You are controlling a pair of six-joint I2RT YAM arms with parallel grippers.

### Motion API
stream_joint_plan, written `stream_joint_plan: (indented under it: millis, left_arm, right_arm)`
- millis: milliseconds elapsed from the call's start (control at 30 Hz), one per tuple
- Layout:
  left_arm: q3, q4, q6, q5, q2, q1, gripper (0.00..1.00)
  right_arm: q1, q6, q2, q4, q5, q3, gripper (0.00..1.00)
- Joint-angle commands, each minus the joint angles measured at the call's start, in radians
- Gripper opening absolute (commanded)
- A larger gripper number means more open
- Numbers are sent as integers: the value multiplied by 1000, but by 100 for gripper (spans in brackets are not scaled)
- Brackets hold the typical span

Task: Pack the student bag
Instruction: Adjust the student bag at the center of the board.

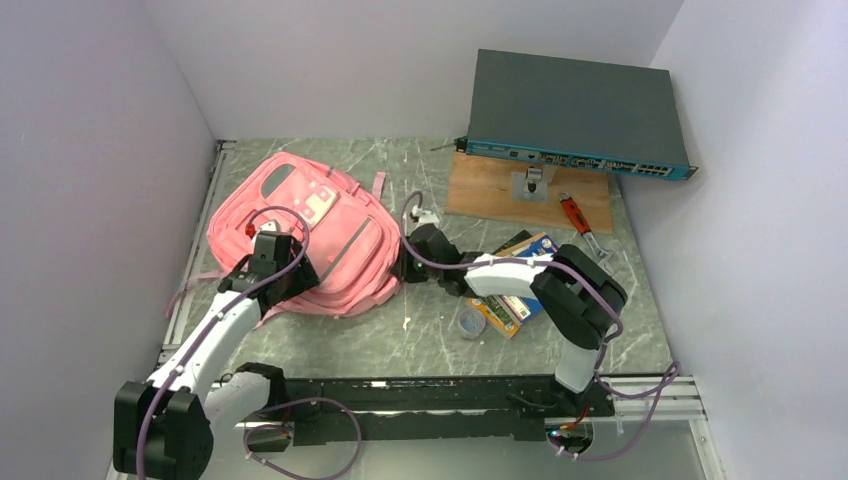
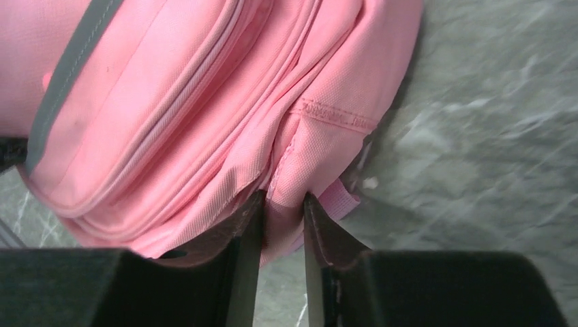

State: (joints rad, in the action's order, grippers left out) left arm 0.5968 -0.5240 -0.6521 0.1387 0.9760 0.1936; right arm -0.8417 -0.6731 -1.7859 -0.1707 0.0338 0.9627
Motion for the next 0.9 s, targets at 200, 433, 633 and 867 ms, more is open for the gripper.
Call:
stream_joint_plan:
  millis: [200,433,633,867]
  left_arm:
    - [99,86,93,-84,101,-9,67]
    - [123,84,126,-109,59,-17,93]
    - [164,-7,124,-127,-37,-25,100]
    - [92,2,33,-306,-141,-25,100]
  right_arm:
    - [-281,-40,58,-174,-77,-160,21]
    - [-280,3,209,-52,45,-188,34]
    - [-188,36,359,10,73,-209,51]
    - [6,-26,324,-62,-97,-219,51]
